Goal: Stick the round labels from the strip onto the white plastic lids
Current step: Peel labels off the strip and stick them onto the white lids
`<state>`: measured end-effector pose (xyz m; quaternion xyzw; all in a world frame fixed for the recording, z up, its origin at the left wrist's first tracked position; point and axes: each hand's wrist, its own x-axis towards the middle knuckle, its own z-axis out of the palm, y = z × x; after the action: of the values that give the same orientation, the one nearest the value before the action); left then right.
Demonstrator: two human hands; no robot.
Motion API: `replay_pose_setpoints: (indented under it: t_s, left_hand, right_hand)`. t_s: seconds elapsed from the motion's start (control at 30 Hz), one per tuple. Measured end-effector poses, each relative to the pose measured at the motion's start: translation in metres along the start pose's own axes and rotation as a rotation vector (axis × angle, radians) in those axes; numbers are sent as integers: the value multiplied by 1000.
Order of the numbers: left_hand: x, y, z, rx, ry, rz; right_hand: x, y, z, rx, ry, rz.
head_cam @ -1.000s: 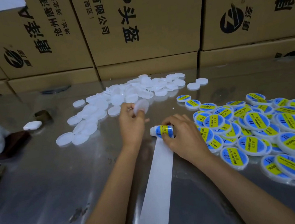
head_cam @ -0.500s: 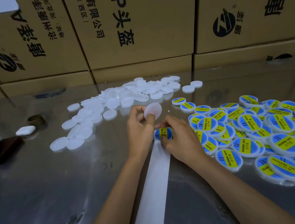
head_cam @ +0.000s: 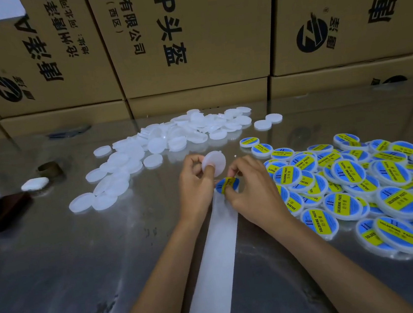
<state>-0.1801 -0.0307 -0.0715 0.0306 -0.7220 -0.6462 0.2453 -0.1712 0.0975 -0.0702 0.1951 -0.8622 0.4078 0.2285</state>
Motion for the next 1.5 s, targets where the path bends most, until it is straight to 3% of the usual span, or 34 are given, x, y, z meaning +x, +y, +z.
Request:
replay_pose_setpoints:
  t_s: [0.13, 0.33, 0.6, 1.13, 1.5]
  left_hand:
    - [2, -1, 2, -55, -8, -67]
    - [-1, 6, -2, -278, -59, -202]
    - [-3, 23, -4, -537, -269, -390]
    - [-9, 29, -1, -553, -369, -391]
    - [-11, 24, -2, -715, -335, -517]
  right_hand:
    - [1, -3, -5, 97, 40, 29]
    - [8, -3, -15, 326, 97, 243]
    - [15, -7, -25, 662, 45, 412]
    - [15, -2, -24, 551, 112, 361]
    - [11, 19, -15, 201, 166, 268]
